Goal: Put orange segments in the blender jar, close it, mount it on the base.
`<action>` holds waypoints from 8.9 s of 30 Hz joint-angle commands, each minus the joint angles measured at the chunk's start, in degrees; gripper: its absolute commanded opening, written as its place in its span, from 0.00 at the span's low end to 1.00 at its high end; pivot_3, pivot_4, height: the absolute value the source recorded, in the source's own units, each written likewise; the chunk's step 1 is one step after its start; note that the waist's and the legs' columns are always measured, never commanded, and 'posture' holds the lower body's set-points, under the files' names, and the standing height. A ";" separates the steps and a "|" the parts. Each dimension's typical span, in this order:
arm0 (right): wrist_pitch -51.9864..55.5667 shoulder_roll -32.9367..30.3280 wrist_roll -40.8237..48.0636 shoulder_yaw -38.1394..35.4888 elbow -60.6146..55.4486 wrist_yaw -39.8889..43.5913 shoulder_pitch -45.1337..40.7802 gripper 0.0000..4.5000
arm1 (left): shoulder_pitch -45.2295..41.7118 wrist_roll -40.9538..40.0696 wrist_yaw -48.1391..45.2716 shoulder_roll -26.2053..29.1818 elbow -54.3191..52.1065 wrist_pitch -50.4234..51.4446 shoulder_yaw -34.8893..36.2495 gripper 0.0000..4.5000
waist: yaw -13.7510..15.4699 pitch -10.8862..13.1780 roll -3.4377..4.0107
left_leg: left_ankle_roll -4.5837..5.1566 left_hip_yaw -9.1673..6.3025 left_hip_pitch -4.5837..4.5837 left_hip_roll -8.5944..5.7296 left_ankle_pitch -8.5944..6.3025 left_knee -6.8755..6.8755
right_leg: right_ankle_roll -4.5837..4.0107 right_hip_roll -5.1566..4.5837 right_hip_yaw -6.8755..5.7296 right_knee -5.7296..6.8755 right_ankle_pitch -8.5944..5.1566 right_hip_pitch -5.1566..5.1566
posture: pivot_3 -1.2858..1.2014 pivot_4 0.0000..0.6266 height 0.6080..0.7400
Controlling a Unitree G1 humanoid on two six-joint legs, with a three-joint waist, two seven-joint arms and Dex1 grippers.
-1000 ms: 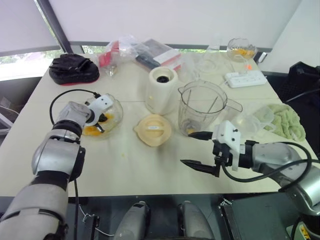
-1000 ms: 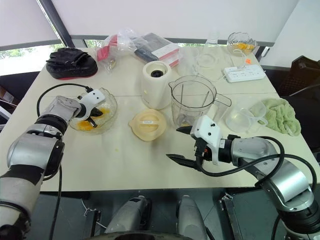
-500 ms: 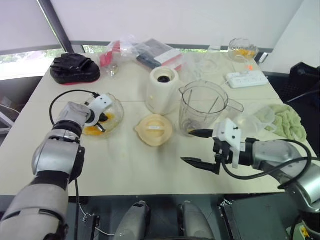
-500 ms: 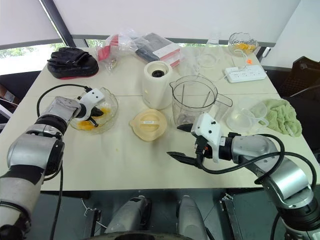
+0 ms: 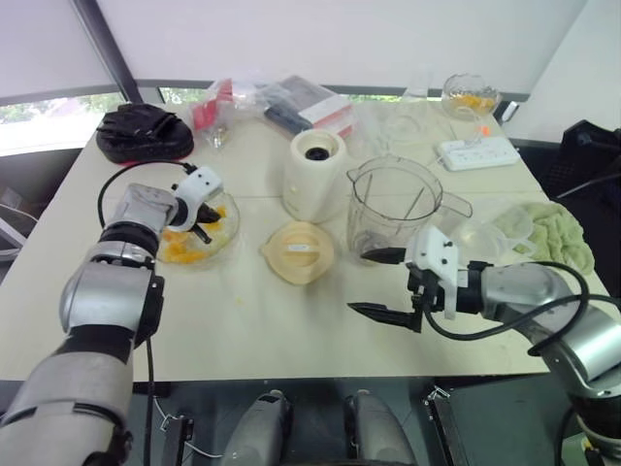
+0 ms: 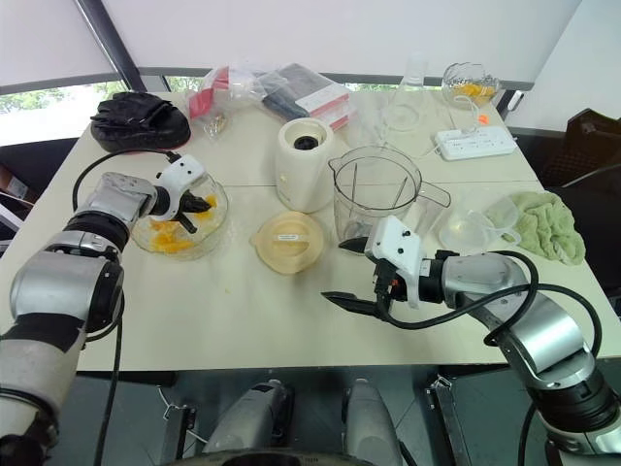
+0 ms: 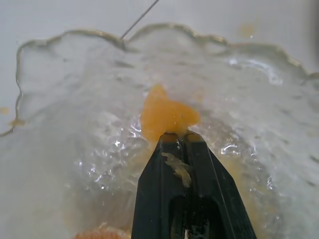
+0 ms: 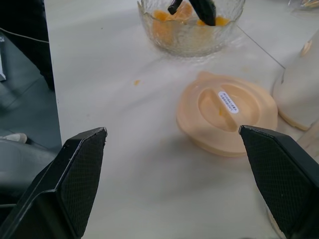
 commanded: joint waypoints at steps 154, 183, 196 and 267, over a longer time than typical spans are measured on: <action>-22.16 28.15 -19.08 -30.91 31.46 -49.81 8.43 1.00 | 43.41 -34.83 -9.21 0.38 -91.25 24.50 -1.07 0.99 | -1.28 -0.50 0.95 | -0.25 0.42 0.90 0.19 0.15 -0.93 | -0.11 0.27 0.71 -0.13 0.09 0.32 | 0.52 0.24 1.00; -30.14 23.11 -20.69 -31.53 48.93 -50.23 -1.60 1.00 | 45.12 -35.31 -7.18 2.28 -93.66 25.27 -0.98 0.99 | -1.35 -0.49 0.96 | -0.25 0.47 0.90 0.20 0.15 -0.97 | -0.11 0.27 0.72 -0.19 0.09 0.32 | 0.52 0.24 1.00; -32.98 22.11 -21.03 -30.90 54.55 -50.23 -3.62 1.00 | 44.93 -35.04 -7.19 2.70 -93.57 25.02 -1.06 0.99 | -1.35 -0.49 0.96 | -0.25 0.47 0.90 0.20 0.15 -0.99 | -0.11 0.27 0.72 -0.22 0.10 0.33 | 0.52 0.24 1.00; -26.22 8.79 -16.83 -17.18 33.25 -33.16 -29.51 0.01 | 44.00 -33.68 -6.83 3.92 -92.10 22.86 -1.82 1.00 | -1.44 -0.28 1.20 | -0.21 0.69 0.86 0.29 0.13 -1.12 | -0.10 0.27 0.77 -0.40 0.09 0.21 | 0.52 0.24 1.00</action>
